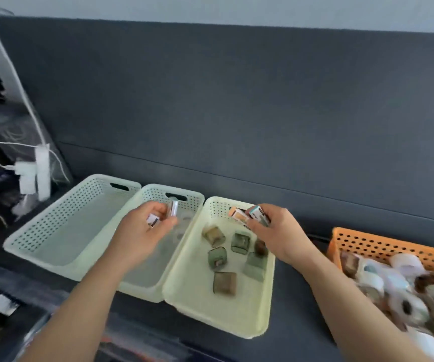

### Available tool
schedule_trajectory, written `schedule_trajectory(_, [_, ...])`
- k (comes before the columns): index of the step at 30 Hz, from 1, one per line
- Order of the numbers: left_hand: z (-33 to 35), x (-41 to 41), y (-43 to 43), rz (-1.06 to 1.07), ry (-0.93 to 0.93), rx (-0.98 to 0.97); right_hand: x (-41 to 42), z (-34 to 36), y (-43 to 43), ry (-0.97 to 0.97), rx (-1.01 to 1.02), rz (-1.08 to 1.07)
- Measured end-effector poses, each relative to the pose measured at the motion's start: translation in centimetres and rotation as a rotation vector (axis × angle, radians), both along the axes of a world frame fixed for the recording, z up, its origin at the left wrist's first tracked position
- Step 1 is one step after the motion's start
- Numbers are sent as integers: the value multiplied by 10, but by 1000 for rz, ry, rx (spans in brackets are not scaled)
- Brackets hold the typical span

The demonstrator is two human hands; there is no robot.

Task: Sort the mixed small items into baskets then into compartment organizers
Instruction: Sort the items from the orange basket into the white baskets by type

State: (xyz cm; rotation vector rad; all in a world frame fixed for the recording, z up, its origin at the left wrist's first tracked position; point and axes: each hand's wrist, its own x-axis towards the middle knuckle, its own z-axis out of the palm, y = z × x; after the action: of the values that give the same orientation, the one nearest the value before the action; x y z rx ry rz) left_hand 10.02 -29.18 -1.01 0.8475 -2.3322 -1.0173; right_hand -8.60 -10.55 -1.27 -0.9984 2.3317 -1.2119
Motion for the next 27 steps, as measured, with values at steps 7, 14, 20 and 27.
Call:
schedule_trajectory(7, [-17,79,-177,61,-216,-17,79,-9,-156,-47,59,14])
schedule_trajectory(14, [-70,89,-265,-181,-550,1,119,-20,-254,6,74,17])
schedule_trajectory(20, [-88,82,-286,-250,-594,110,120,-31,-308,90,221,180])
schedule_trajectory(27, [-82,90,-297,-235,-489,-141,111,-42,-367,351,568,329])
